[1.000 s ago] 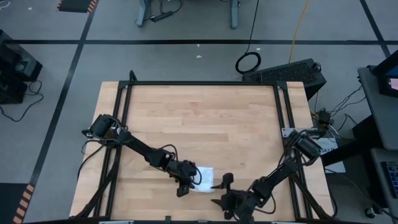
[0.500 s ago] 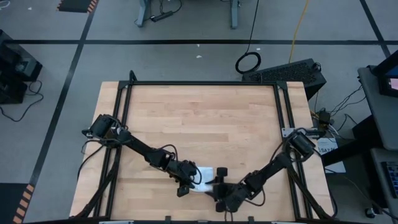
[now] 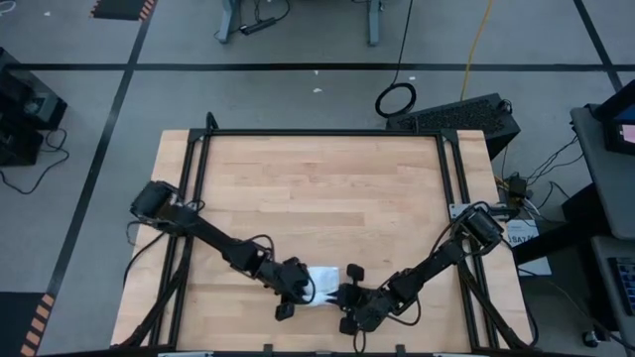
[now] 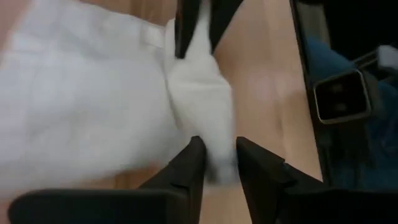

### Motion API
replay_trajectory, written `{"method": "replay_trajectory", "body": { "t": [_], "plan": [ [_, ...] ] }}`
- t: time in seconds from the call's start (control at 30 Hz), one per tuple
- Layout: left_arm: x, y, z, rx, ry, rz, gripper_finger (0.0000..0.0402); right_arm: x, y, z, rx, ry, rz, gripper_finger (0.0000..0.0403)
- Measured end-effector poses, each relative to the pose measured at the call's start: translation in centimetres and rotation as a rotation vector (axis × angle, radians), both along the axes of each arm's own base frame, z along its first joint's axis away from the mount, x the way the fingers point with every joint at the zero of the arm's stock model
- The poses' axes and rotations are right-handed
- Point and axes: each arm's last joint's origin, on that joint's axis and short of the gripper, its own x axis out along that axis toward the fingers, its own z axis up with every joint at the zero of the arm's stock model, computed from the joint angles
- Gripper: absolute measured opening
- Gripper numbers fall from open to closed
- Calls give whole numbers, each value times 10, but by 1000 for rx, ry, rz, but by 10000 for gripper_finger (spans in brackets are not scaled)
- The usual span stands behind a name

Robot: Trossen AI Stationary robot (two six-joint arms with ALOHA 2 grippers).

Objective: Roll napkin
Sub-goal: Roll the white table napkin

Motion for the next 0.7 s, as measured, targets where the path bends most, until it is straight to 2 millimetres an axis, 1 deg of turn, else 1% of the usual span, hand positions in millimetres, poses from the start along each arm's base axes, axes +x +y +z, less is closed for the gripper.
{"method": "replay_trajectory", "body": {
  "t": [0.13, 0.23, 0.3, 0.37, 0.4, 0.47, 0.6, 0.7],
  "plan": [
    [-15, -4, 31, 65, -58, -11, 114, -1, -1, -1, 51, 10, -43, 30],
    [-30, -7, 49, 194, -111, 11, 119, -2, -1, -2, 76, 15, -64, 30],
    [-36, -13, 56, 304, -191, 17, 120, -1, -2, -3, 93, 17, -78, 26],
    [-41, -24, 58, 414, -279, 37, 120, 0, -4, -3, 116, 25, -84, 24],
    [-42, -31, 57, 456, -317, 41, 120, 1, -5, -3, 127, 28, -83, 24],
    [-44, -46, 47, 533, -367, -11, 121, 2, -7, -4, 158, 40, -89, 24],
    [-43, -69, 20, 662, -459, -118, 121, 5, -10, -5, 244, 55, -137, 25],
    [-43, -83, -3, 778, -508, -186, 121, 7, -14, -5, 286, 64, -160, 24]
  ]
}}
